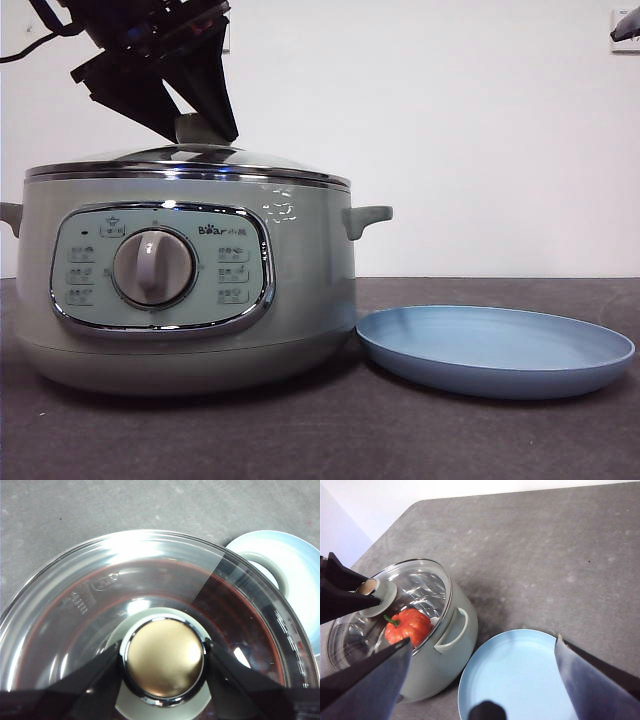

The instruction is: Take the pumpkin out from the steamer,put the pumpkin in the blue plate,close the lid

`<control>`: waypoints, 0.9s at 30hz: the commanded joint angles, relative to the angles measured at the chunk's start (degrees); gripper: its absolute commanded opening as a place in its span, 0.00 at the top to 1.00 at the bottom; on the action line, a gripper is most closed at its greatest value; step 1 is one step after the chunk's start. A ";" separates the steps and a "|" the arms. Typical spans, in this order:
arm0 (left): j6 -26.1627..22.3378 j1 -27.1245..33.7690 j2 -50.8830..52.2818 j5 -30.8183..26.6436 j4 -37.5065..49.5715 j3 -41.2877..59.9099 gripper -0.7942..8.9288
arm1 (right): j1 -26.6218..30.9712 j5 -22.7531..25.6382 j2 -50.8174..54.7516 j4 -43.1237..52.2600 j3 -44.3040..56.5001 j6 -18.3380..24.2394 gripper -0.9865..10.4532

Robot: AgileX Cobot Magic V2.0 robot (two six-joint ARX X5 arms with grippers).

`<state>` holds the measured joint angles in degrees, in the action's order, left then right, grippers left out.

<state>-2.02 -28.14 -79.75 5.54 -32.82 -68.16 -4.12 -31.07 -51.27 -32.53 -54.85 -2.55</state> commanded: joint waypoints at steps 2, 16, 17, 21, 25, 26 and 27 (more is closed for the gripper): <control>-1.07 -0.02 3.41 -2.82 1.81 -1.03 0.93 | -0.13 -0.09 -0.11 0.31 -0.15 0.04 0.50; -1.09 -0.02 22.01 -10.71 -1.55 -1.33 0.93 | -6.86 -0.09 -4.11 4.15 -0.20 -1.11 0.50; -1.09 -0.02 23.63 -12.04 -2.25 -1.33 0.93 | -8.37 -0.02 -4.98 4.79 -0.33 -1.27 0.50; -1.27 -0.02 29.11 -17.55 -4.68 -1.33 0.93 | -14.32 2.97 -10.23 5.05 -2.95 -1.84 0.50; -1.90 -0.02 33.20 -24.22 -6.10 -1.33 0.93 | -20.65 5.22 -16.81 5.01 -7.69 -1.33 0.48; -2.60 -0.02 34.47 -25.97 -6.54 -1.33 0.93 | -22.53 6.25 -18.95 4.98 -9.57 -1.33 0.46; -2.73 -0.02 35.30 -27.10 -6.86 -1.33 0.93 | -23.87 7.19 -20.65 4.83 -11.06 -1.14 0.44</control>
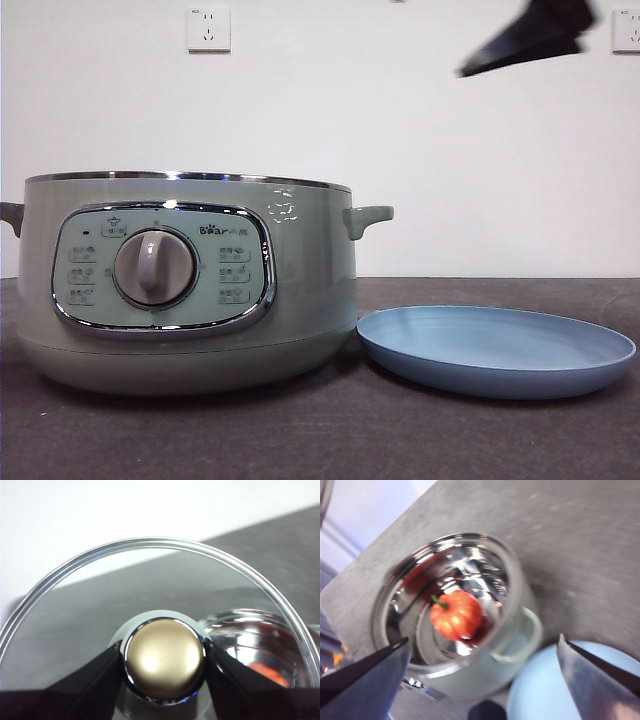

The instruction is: Take the pumpkin out from the steamer,put the pumpkin in the blue plate,close the lid

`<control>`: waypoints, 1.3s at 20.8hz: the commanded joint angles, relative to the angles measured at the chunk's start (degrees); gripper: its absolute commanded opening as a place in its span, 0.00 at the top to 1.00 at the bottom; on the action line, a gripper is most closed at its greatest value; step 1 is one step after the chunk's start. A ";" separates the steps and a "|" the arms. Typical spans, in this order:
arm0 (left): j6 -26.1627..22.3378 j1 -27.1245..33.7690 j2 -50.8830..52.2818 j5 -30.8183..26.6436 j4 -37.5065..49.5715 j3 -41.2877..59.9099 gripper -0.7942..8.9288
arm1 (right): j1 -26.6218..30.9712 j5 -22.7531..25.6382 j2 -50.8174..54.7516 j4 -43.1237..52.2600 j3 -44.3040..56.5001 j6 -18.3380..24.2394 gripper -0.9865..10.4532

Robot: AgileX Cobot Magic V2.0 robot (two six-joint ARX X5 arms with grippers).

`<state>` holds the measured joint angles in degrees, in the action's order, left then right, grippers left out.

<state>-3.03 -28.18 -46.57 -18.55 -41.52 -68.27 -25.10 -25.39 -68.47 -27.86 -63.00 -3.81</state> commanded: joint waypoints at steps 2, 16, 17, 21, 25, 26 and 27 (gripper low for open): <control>-1.73 0.02 3.78 -4.63 0.92 -1.22 0.93 | -5.95 3.43 -7.50 -1.36 -6.99 1.66 0.41; -1.73 0.02 6.73 -8.44 -4.66 -1.22 0.93 | -23.96 22.97 -44.15 -24.06 -44.54 15.93 0.36; -1.73 0.02 6.73 -8.44 -4.68 -1.22 0.93 | -24.17 23.45 -45.83 -23.89 -44.54 16.11 0.36; -1.70 0.02 6.73 -8.44 -4.81 -1.22 0.93 | -24.13 23.96 -50.03 -23.63 -44.54 16.55 0.36; -1.70 0.02 6.73 -8.41 -4.83 -1.22 0.93 | -24.11 23.34 -52.46 -22.49 -44.54 16.55 0.36; -1.70 0.02 6.73 -8.41 -4.83 -1.22 0.93 | -24.09 22.12 -53.27 -22.18 -44.54 16.52 0.36; -1.70 0.02 6.73 -8.41 -4.83 -1.22 0.93 | -24.09 22.18 -53.92 -22.12 -44.54 16.52 0.36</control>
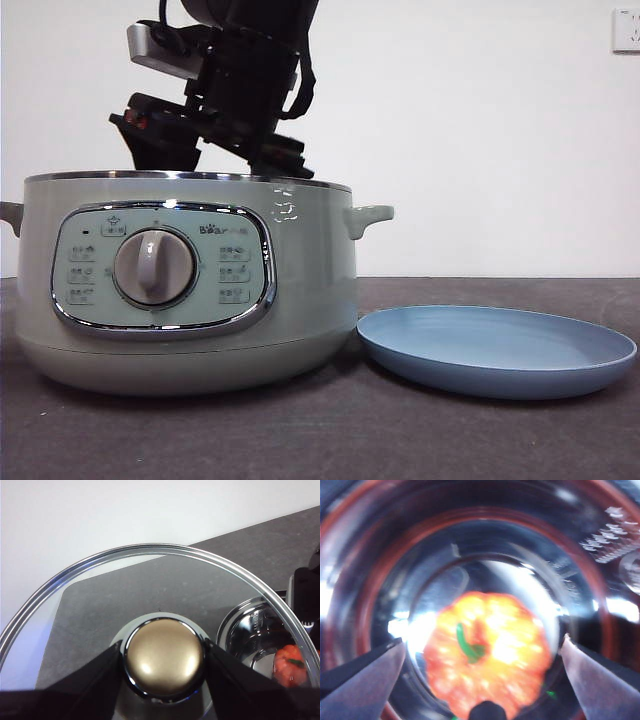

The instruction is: Take the pumpkin out from the steamer,put the pumpkin in the blue plate,close the lid

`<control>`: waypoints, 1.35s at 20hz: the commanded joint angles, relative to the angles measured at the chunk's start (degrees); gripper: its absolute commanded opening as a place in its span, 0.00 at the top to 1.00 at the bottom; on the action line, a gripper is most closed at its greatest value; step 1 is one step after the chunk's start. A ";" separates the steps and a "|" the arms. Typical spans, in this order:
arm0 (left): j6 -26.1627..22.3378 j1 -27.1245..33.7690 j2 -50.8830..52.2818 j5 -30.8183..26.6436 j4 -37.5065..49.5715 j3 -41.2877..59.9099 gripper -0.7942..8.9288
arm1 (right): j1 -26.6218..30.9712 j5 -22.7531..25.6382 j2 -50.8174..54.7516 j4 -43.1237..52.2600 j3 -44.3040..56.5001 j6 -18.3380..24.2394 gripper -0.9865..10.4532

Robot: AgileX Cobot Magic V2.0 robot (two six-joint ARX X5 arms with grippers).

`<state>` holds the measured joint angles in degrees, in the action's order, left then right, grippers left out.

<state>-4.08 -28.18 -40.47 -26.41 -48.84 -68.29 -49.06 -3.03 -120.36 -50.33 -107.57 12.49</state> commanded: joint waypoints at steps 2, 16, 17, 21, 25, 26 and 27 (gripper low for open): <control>-0.66 0.02 0.63 -0.55 2.47 -1.20 0.93 | -0.07 -0.04 -3.54 0.28 0.02 0.17 0.37; -0.66 0.02 0.07 -0.31 4.44 -1.20 0.93 | 7.48 0.37 14.32 -21.51 0.04 -5.68 0.92; -0.66 0.02 0.07 -0.31 4.46 -1.20 0.93 | 9.60 0.39 15.96 -25.44 0.37 -8.39 0.92; -0.66 0.02 0.07 -0.17 4.68 -1.20 0.93 | 14.67 0.63 24.98 -21.38 11.69 -13.11 0.92; -0.63 0.02 0.04 -0.15 4.74 -1.20 0.93 | 15.28 3.41 32.92 -9.73 27.82 -14.16 0.92; -0.61 0.02 -0.02 -0.15 4.90 -1.20 0.93 | 15.28 4.94 34.38 -6.45 31.56 -14.16 0.92; -0.61 0.02 -0.44 -0.13 5.16 -1.20 0.93 | 15.30 5.51 35.23 -3.19 34.77 -14.16 0.92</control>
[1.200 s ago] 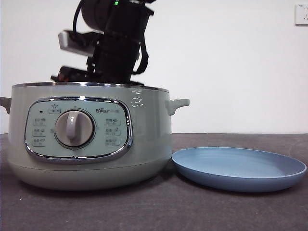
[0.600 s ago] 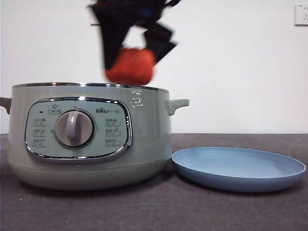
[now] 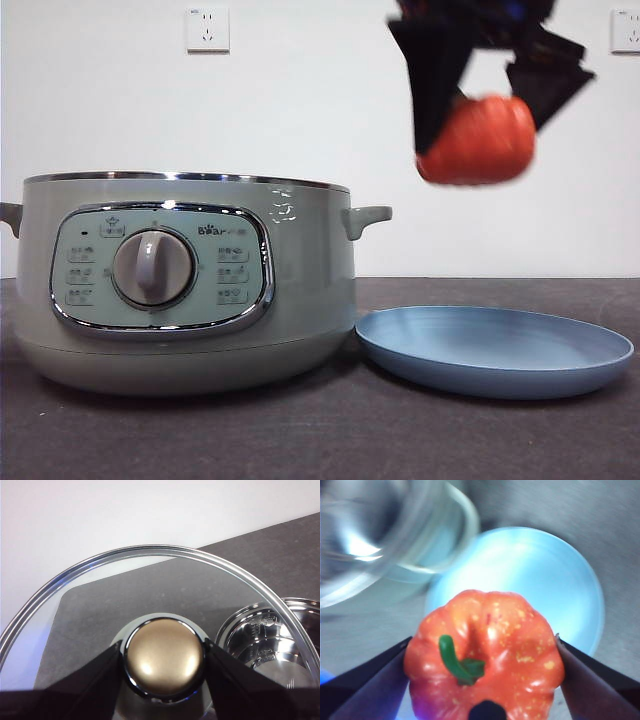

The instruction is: Take the pumpkin out from the steamer,put the pumpkin in the blue plate,close the lid

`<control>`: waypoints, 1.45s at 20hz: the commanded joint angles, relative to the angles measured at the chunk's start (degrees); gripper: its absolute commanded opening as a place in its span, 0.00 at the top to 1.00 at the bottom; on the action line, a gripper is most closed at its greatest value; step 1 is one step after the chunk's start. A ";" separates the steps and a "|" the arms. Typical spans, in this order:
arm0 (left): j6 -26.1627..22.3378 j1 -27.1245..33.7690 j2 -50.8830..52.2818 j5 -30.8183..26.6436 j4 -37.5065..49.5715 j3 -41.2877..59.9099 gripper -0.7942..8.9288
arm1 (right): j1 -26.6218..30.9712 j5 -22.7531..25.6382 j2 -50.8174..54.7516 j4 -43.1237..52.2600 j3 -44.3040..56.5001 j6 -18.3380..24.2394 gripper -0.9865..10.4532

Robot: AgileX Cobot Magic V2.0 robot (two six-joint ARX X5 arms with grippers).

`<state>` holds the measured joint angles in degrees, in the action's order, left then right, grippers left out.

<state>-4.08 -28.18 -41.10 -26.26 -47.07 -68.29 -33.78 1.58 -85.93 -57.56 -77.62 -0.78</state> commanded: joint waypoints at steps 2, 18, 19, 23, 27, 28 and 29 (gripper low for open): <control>-0.61 0.02 -0.04 -0.20 3.82 -1.20 0.93 | 0.44 1.79 0.96 9.88 9.55 -0.87 0.92; -0.48 0.02 -3.21 2.80 5.99 -1.20 0.93 | 6.99 -2.84 -12.15 18.67 14.73 0.26 0.60; -0.48 0.00 -3.21 2.80 6.10 -1.20 0.93 | 6.99 -2.86 -12.46 18.56 14.73 0.17 0.55; -0.48 0.02 -3.21 2.80 6.38 -1.20 0.93 | 6.97 -2.75 -12.55 18.29 14.73 0.15 0.44; -0.46 0.02 -3.23 4.22 6.69 -1.20 0.93 | 6.97 -2.78 -11.82 18.01 14.73 -0.46 0.44; -0.44 0.02 -3.23 5.68 7.23 -1.20 0.93 | 6.97 -2.78 -11.04 17.90 14.73 -0.70 0.44; -0.44 0.02 -3.23 6.71 7.87 -1.20 0.93 | 6.97 -2.97 -10.10 17.77 14.73 -0.94 0.44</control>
<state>-4.05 -28.18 -44.99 -19.49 -42.30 -68.29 -26.68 -1.37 -96.92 -39.88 -63.29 -0.93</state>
